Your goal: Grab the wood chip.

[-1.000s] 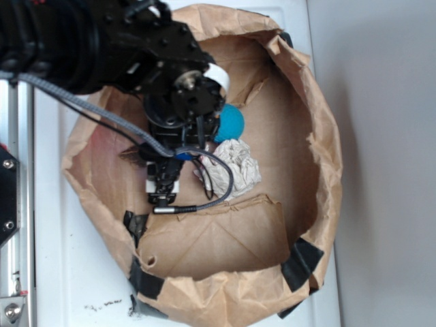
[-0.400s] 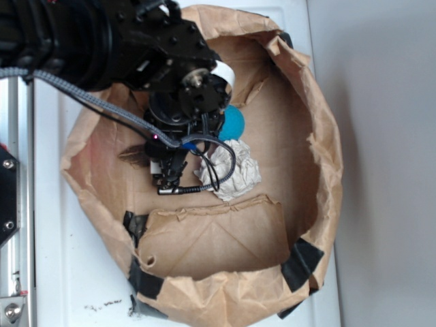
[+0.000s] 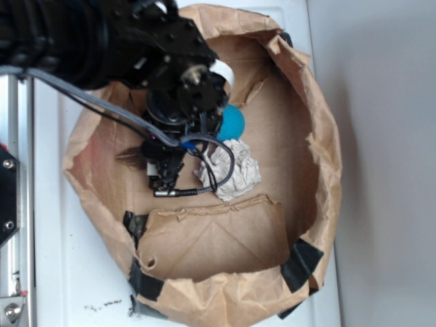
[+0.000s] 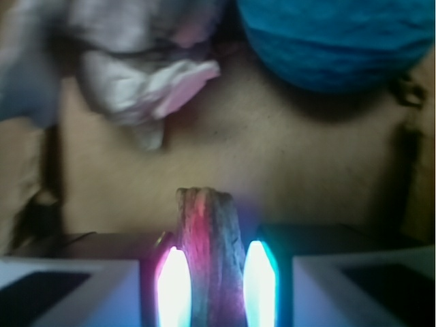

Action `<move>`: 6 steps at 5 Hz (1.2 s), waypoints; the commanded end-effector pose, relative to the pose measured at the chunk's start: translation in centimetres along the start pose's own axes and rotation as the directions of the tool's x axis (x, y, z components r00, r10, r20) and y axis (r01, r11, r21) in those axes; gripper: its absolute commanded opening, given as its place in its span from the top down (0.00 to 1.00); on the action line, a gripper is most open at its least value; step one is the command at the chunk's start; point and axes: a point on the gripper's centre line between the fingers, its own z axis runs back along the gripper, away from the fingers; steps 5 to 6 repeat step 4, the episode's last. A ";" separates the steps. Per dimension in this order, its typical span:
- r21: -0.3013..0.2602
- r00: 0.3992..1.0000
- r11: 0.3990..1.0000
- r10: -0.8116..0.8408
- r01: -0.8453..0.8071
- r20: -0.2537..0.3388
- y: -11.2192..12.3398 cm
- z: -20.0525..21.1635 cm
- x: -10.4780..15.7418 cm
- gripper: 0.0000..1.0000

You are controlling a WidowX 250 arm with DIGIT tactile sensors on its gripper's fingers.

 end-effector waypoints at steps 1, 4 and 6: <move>-0.105 0.980 0.984 0.158 -0.145 0.125 3.0 7.2 -1.3 1.00; -0.093 0.975 0.983 0.173 -0.161 0.141 3.6 8.3 -0.7 1.00; -0.093 0.975 0.983 0.173 -0.161 0.141 3.6 8.3 -0.7 1.00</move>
